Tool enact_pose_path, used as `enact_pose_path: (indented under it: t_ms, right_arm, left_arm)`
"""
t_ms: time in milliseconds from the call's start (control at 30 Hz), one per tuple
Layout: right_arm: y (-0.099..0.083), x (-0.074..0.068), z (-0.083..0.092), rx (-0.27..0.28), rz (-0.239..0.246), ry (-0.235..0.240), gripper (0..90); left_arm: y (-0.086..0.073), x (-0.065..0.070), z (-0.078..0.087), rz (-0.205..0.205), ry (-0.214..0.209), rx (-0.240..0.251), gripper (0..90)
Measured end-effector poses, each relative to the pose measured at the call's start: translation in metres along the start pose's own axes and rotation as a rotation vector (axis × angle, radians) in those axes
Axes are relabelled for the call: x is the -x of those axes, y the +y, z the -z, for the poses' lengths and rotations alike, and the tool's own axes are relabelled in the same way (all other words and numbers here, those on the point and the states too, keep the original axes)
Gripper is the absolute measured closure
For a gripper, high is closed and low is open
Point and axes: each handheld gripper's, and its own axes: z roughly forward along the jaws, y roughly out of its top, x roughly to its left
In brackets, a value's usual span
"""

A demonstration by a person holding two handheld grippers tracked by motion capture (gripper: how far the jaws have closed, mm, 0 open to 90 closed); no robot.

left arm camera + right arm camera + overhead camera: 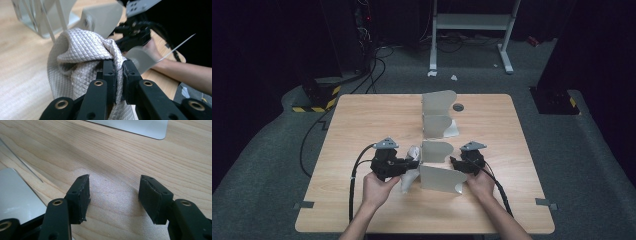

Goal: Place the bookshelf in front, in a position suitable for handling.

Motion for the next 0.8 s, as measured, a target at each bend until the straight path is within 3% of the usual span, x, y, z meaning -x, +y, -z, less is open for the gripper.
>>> enact_pose_path:
  t_ms: [100, 300, 367, 500, 667, 733, 800]
  right_arm:
    - [0.000, 0.000, 0.000, 0.000, 0.000, 0.000, 42.6]
    - [0.000, 0.000, 0.000, 0.000, -0.001, 0.000, 42.6]
    - [0.000, 0.000, 0.000, 0.000, 0.000, 0.000, 42.6]
    - [0.000, 0.000, 0.000, 0.000, 0.000, 0.000, 42.6]
    - [0.000, 0.000, 0.000, 0.000, -0.001, 0.000, 42.6]
    - [0.000, 0.000, 0.000, 0.000, -0.001, 0.000, 42.6]
    - [0.000, 0.000, 0.000, 0.000, -0.001, 0.000, 42.6]
  left_arm:
    - [-0.004, 0.000, -0.006, 0.005, 0.018, -0.020, 82.5]
    - [-0.027, -0.005, -0.030, 0.036, 0.034, -0.085, 82.4]
    - [-0.034, -0.010, -0.035, 0.064, 0.026, -0.095, 82.4]
    - [-0.042, -0.015, -0.039, 0.095, 0.041, -0.113, 82.4]
    - [-0.050, -0.019, -0.046, 0.104, 0.074, -0.142, 82.4]
    - [-0.055, -0.019, -0.058, 0.078, 0.123, -0.222, 82.4]
    - [-0.064, -0.019, -0.071, 0.060, 0.122, -0.272, 82.4]
